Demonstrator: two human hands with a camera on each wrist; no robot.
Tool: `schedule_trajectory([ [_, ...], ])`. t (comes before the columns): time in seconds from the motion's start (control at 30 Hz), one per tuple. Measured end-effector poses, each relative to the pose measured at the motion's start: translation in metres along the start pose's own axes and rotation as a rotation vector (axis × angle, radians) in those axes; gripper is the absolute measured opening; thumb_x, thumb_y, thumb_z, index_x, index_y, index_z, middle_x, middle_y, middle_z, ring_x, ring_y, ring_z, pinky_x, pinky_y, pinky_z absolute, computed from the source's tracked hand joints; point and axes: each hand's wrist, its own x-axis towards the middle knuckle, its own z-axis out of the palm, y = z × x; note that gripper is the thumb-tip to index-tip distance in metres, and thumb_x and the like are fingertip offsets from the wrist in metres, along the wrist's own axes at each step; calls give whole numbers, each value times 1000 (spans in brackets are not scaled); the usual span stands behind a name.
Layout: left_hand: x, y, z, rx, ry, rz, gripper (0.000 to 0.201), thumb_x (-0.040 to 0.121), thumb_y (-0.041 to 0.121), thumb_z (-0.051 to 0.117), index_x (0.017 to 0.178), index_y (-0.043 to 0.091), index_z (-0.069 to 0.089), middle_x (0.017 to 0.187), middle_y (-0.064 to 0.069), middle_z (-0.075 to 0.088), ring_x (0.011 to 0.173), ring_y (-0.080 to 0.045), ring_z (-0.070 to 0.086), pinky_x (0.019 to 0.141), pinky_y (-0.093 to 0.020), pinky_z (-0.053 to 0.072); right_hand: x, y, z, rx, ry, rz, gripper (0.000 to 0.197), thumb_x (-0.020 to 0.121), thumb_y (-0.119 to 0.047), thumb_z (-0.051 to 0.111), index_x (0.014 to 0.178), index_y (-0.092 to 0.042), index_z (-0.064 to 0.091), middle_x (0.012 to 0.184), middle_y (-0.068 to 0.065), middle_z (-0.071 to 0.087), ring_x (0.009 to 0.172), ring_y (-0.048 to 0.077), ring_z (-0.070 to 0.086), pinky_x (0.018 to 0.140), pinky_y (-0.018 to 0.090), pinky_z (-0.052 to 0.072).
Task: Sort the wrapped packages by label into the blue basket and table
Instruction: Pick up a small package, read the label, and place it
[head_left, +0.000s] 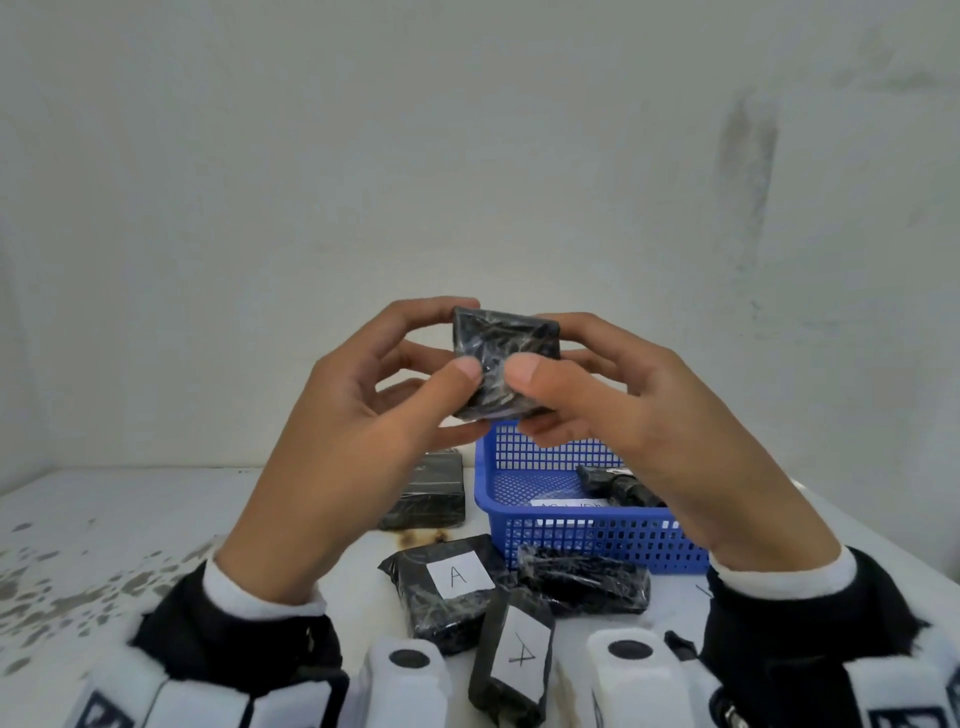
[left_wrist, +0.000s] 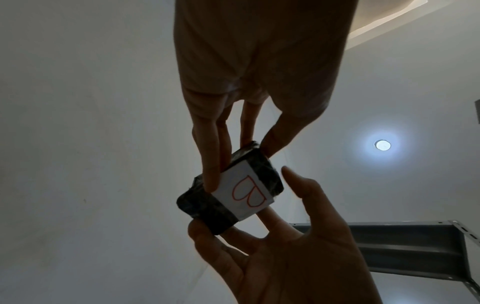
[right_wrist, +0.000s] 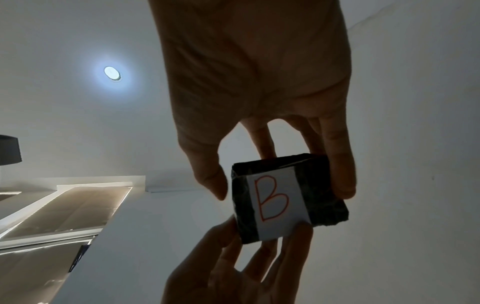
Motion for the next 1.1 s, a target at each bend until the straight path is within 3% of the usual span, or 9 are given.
schedule_trajectory([
  [0.2, -1, 0, 3, 18, 23, 25, 32, 72, 31, 65, 103, 22, 69, 78, -8, 70, 78, -18, 73, 71, -37, 62, -1, -3, 0, -23, 28, -14, 31, 75, -55, 75, 103, -43, 71, 104, -10, 73, 84, 34, 72, 88, 51, 57],
  [0.4, 0, -2, 1, 17, 50, 28, 22, 78, 30, 76, 95, 19, 67, 75, -5, 71, 78, -20, 74, 69, -37, 62, -2, -4, 3, -31, 46, -24, 40, 69, -64, 68, 104, -45, 70, 107, -13, 72, 85, 27, 73, 86, 48, 59],
  [0.53, 0, 1, -1, 10, 21, -42, 37, 76, 50, 70, 92, 17, 67, 84, -4, 74, 82, -22, 74, 69, -31, 60, -3, -3, -4, 24, 0, -11, 30, 81, -36, 77, 110, -43, 70, 110, -16, 73, 85, 22, 75, 86, 39, 59],
  [0.6, 1, 1, -1, -9, 25, -103, 37, 79, 50, 69, 96, 17, 65, 84, -2, 74, 84, -24, 73, 71, -33, 61, -4, -2, -7, 26, -36, -27, 43, 81, -25, 78, 116, -45, 66, 116, -20, 70, 96, 14, 73, 92, 32, 55],
  [0.73, 1, 1, 1, -145, -24, -258, 40, 75, 43, 60, 101, 12, 55, 86, -6, 73, 86, -34, 71, 75, -42, 61, -4, -2, -2, 52, -75, -57, 61, 83, -12, 79, 128, -43, 56, 134, -25, 58, 115, 9, 66, 100, 36, 53],
  [0.83, 2, 2, 0, -280, -14, -289, 52, 72, 31, 63, 109, -5, 56, 91, -17, 69, 84, -35, 67, 73, -45, 61, -3, -1, 1, 90, -89, -66, 60, 77, -23, 80, 128, -44, 56, 135, -16, 58, 119, 9, 63, 100, 35, 53],
  [0.93, 2, 2, -3, -215, 10, -223, 39, 72, 31, 65, 98, 3, 57, 86, -12, 72, 85, -31, 69, 83, -42, 60, -4, -5, 0, 85, -78, -71, 53, 75, -47, 77, 124, -52, 58, 130, -11, 63, 105, 13, 71, 91, 30, 54],
  [1.0, 2, 2, -3, -160, 23, -190, 31, 72, 29, 66, 92, 7, 58, 85, -13, 73, 82, -26, 70, 82, -37, 60, -6, -8, -1, 48, -40, -64, 51, 83, -38, 79, 124, -56, 55, 123, -10, 66, 87, 13, 75, 79, 21, 56],
  [1.1, 2, 1, -2, -102, 31, -155, 27, 70, 26, 67, 86, 5, 60, 89, -16, 71, 75, -21, 69, 77, -31, 61, -6, -6, -2, 39, -6, -45, 66, 83, -22, 76, 132, -55, 47, 118, -8, 68, 83, 13, 75, 82, 25, 56],
])
